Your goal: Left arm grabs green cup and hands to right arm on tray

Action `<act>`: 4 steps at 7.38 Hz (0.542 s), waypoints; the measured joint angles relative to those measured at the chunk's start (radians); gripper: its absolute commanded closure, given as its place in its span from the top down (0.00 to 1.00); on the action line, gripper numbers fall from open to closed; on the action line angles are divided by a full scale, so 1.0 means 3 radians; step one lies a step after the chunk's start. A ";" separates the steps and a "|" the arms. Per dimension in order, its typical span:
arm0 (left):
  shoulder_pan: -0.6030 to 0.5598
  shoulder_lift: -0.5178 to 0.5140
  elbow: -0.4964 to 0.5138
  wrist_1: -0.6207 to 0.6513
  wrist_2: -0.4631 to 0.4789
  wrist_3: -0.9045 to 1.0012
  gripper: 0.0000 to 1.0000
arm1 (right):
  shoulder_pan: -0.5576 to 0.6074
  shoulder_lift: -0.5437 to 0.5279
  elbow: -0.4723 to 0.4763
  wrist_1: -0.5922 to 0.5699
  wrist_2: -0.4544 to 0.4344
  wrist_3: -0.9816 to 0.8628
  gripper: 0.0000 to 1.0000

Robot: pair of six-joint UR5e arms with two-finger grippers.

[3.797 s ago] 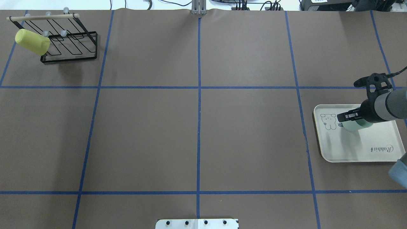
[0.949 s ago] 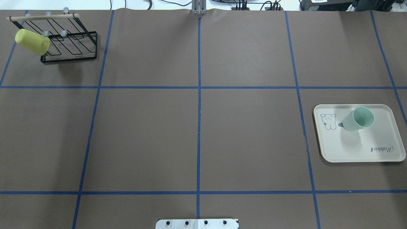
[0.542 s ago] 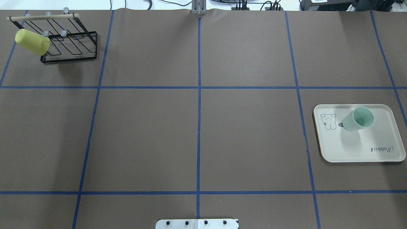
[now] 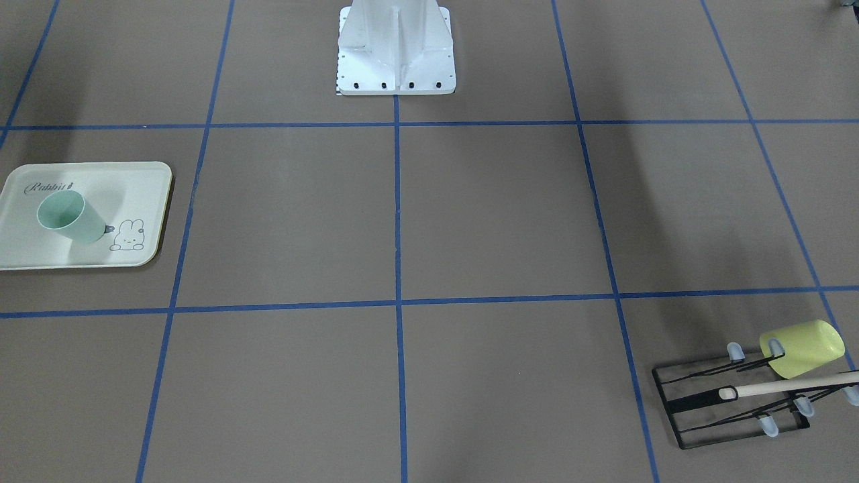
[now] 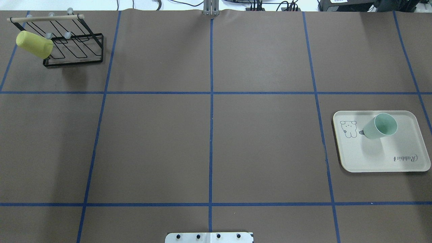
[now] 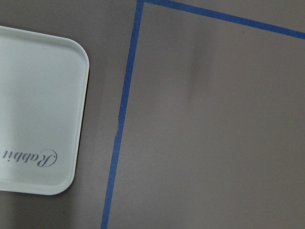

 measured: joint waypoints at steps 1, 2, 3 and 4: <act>0.0000 0.0001 0.0005 -0.0001 0.0002 -0.0003 1.00 | 0.0000 0.0000 0.0003 0.0001 0.0007 0.0000 1.00; 0.0000 0.0002 0.0013 -0.0001 0.0005 -0.0005 1.00 | 0.0000 0.0000 0.0006 0.0003 0.0019 -0.0001 1.00; 0.0000 0.0002 0.0017 -0.0002 0.0006 -0.0006 1.00 | 0.0000 0.0001 0.0009 0.0004 0.0027 -0.0003 1.00; 0.0000 0.0002 0.0018 -0.0002 0.0006 -0.0007 1.00 | 0.0000 0.0002 0.0011 0.0005 0.0033 -0.0006 1.00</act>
